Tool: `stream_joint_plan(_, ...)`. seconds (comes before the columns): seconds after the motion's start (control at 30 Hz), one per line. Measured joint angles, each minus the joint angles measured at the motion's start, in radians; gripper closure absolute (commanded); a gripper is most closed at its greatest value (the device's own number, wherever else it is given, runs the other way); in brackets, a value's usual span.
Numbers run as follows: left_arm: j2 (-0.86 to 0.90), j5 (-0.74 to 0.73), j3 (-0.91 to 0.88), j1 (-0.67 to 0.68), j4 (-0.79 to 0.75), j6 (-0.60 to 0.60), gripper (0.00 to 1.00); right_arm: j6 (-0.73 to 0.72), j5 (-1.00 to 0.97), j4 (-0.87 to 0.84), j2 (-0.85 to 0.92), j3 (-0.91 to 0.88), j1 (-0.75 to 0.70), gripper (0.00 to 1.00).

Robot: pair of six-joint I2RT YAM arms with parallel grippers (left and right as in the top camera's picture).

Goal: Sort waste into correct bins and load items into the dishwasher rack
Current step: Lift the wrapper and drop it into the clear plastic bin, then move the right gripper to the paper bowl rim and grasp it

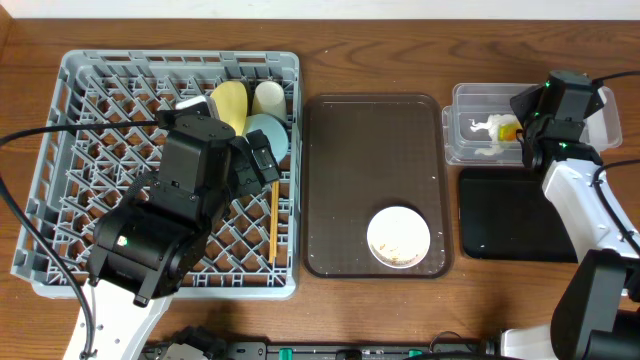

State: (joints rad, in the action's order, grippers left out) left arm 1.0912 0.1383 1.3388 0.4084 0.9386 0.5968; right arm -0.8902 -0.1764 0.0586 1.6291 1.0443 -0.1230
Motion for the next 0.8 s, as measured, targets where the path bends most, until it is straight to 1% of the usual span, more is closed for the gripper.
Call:
stream_joint_plan(0.1,0.0,0.0,0.0,0.0,0.0,0.0,0.0,0.053,0.006,-0.001,0.0,0.0,0.0,0.08)
stream_joint_plan(0.17,0.0,0.0,0.0,0.0,0.0,0.0,0.0,0.1,0.029,0.01,-0.001,0.0,0.0,0.07)
stream_joint_plan(0.3,0.0,0.0,0.0,0.0,0.0,0.0,0.0,0.235,0.113,0.085,-0.041,0.0,0.003,0.18)
stream_joint_plan(0.37,0.0,0.0,0.0,0.0,0.0,0.0,0.0,0.298,0.145,0.154,-0.095,0.0,0.015,0.23)
stream_joint_plan(0.43,0.0,0.0,0.0,0.0,0.0,0.0,0.0,0.351,0.17,0.235,-0.163,0.0,0.045,0.3)
stream_joint_plan(0.5,0.0,0.0,0.0,0.0,0.0,0.0,0.0,0.401,0.194,0.323,-0.242,0.001,0.101,0.39)
stream_joint_plan(0.67,0.0,0.0,0.0,0.0,0.0,0.0,0.0,0.459,0.232,0.513,-0.388,0.002,0.317,0.59)
stream_joint_plan(0.77,0.0,0.0,0.0,0.0,0.0,0.0,0.0,0.476,0.24,0.571,-0.416,0.002,0.438,0.64)
stream_joint_plan(0.8,0.0,0.0,0.0,0.0,0.0,0.0,0.0,0.478,0.241,0.585,-0.419,0.002,0.48,0.64)
